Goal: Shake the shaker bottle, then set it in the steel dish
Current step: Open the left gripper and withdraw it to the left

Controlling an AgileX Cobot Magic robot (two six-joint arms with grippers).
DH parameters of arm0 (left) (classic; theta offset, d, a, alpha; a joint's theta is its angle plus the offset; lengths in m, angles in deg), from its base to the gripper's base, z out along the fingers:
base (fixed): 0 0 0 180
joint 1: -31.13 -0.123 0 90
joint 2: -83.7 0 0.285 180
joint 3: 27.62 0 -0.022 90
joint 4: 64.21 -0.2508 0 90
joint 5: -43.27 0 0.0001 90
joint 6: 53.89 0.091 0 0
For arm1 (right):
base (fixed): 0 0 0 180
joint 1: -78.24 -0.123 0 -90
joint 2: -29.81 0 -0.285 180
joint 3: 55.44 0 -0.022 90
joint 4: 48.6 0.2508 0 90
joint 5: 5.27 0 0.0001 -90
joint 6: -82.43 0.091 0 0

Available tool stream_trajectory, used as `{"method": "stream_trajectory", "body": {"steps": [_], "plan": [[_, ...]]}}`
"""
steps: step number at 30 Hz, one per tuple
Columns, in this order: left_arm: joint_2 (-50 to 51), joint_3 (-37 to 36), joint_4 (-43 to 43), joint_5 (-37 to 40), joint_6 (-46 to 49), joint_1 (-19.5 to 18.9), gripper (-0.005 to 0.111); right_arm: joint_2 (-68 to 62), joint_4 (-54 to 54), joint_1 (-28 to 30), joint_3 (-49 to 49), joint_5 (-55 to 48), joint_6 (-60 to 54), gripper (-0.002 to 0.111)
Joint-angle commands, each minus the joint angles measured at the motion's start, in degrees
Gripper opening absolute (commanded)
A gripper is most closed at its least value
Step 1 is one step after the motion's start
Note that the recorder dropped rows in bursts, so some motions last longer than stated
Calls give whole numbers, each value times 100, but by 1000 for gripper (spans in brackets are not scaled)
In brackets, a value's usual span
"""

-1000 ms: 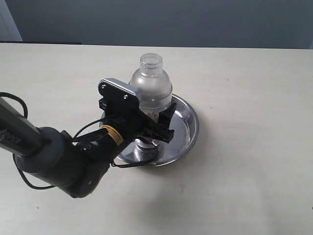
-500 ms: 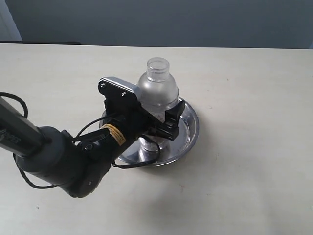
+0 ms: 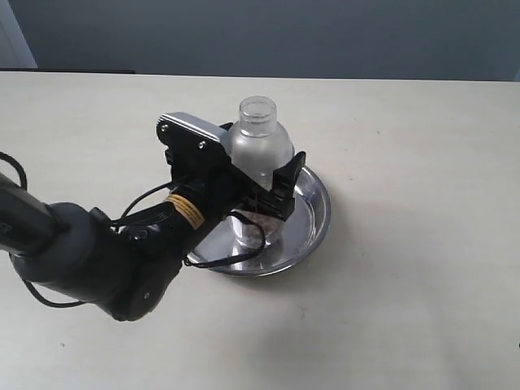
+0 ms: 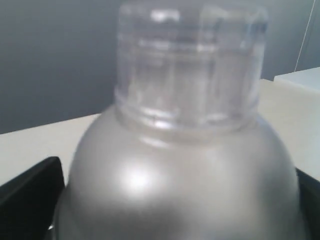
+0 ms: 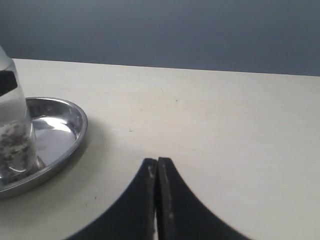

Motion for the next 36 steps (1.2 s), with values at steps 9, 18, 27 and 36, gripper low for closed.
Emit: {"method": "stream_trajectory", "body": {"steps": [9,18,27,36], "plan": [[-1143,24,308,-84,954,-32,102,22,-26,-1,7,76,-3,-1],[-3461,24,951,2530,2262,-32,41,22,-26,-1,7,76,-3,-1],[-6077,-703,3557,4966,5095,-32,0,22,-26,-1,7,76,-3,-1],[-7707,-1671,6688,5129,8239,-32,0,22,-26,-1,7,76,-3,-1]]}}
